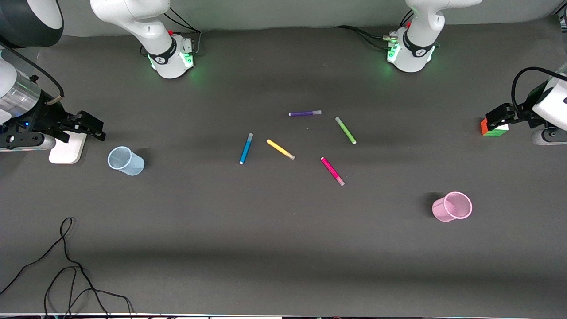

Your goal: Place pink and blue markers in matching cups

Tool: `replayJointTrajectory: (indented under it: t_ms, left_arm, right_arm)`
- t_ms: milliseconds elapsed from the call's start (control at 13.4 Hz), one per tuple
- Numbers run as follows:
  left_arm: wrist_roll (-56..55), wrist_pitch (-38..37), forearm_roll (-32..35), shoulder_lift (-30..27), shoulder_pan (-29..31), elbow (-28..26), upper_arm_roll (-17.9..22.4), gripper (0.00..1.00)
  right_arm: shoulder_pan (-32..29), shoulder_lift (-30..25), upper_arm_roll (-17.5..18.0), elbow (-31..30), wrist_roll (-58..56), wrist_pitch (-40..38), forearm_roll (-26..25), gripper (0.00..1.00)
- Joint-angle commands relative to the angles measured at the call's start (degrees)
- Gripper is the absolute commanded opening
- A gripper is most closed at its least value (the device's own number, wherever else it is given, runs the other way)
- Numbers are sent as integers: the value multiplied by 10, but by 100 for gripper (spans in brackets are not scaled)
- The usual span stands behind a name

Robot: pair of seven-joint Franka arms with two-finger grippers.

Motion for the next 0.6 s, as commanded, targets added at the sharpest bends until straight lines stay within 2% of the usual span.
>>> replayJointTrajectory:
  t_ms: [0, 524]
  left_arm:
    - [-4, -5, -3, -8, -4, -6, 1, 100]
    - [-5, -9, -3, -1, -14, -6, 1, 100]
  right_arm:
    - [2, -2, -1, 2, 8, -9, 5, 100]
    - [3, 3, -1, 2, 12, -9, 6, 100]
